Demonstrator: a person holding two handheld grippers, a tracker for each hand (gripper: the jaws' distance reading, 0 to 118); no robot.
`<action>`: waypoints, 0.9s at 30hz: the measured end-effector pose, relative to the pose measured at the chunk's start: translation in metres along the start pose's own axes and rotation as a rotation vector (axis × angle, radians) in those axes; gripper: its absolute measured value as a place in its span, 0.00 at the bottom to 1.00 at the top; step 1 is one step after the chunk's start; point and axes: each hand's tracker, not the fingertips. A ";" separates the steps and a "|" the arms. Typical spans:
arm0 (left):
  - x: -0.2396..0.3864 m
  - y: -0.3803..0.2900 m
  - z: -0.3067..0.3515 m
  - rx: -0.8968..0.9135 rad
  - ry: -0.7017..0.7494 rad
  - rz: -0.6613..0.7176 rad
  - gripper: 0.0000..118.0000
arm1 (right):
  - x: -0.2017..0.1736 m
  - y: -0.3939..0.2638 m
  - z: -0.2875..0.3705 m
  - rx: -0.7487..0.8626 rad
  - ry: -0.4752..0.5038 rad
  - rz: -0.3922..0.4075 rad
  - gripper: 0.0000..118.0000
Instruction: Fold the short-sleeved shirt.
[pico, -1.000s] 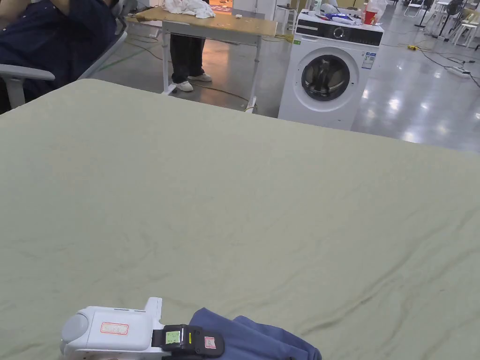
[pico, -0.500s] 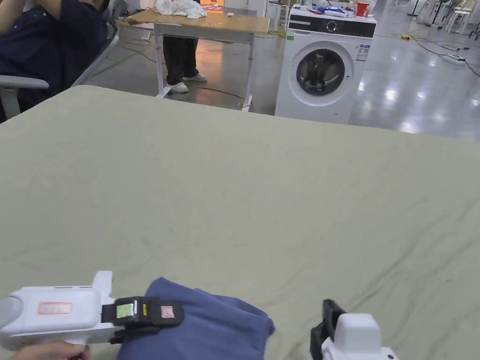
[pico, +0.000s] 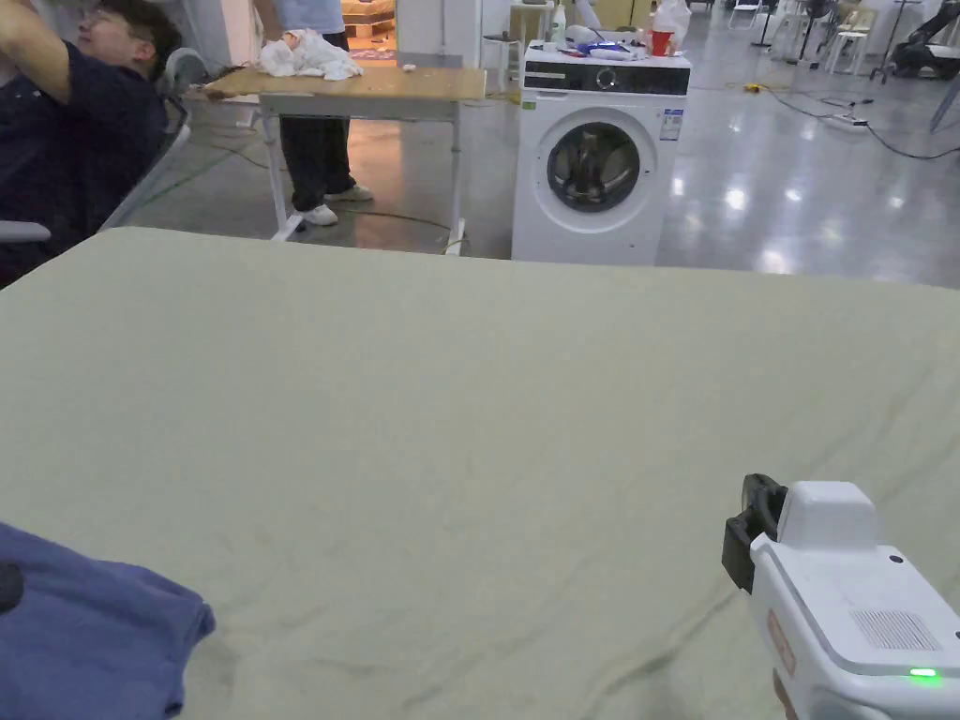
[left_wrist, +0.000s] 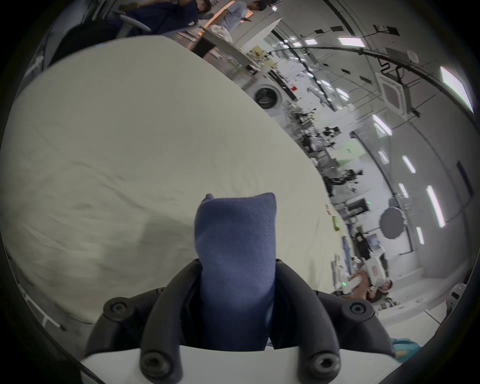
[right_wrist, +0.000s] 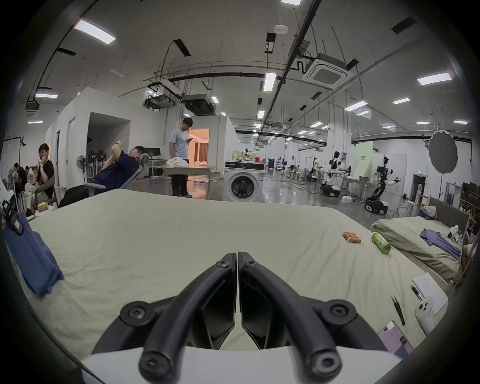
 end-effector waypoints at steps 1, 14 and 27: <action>-0.004 0.004 0.010 0.002 0.028 0.008 0.22 | 0.003 0.000 0.000 -0.001 -0.005 -0.002 0.00; -0.035 0.041 0.045 -0.027 0.498 -0.106 0.39 | 0.012 -0.020 0.002 -0.058 -0.024 -0.017 0.00; 0.012 0.012 0.060 0.295 0.536 -0.240 0.44 | 0.009 -0.027 0.003 -0.070 -0.008 -0.029 0.00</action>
